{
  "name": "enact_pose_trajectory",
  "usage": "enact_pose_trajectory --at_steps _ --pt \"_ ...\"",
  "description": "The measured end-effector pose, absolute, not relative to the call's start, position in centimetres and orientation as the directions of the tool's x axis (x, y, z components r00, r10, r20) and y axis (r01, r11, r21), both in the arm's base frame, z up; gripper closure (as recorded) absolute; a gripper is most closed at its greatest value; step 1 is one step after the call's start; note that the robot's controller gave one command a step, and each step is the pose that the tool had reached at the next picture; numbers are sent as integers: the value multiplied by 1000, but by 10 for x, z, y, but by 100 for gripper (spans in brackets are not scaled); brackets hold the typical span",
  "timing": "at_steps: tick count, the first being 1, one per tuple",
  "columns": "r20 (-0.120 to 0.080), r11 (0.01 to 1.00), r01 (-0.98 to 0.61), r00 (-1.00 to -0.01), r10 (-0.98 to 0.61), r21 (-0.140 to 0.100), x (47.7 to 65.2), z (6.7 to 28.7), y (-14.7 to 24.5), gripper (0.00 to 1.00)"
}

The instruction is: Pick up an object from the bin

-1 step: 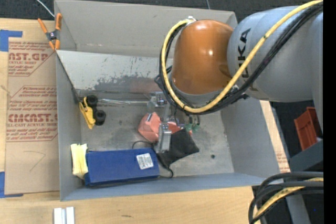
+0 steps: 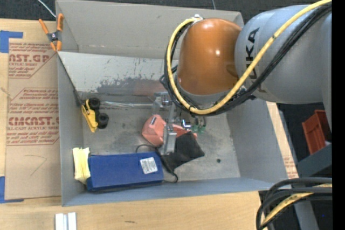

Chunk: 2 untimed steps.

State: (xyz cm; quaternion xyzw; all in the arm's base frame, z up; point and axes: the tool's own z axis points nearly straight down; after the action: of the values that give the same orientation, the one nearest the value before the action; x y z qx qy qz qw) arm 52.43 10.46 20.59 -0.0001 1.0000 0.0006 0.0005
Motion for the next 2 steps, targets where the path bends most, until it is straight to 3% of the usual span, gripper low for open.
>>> enact_pose_trajectory --at_steps 1,2 --pt "-21 988 -152 -988 -152 12 545 80 24 0" --pt "-4 1000 -22 -1000 -22 3 560 71 29 0"
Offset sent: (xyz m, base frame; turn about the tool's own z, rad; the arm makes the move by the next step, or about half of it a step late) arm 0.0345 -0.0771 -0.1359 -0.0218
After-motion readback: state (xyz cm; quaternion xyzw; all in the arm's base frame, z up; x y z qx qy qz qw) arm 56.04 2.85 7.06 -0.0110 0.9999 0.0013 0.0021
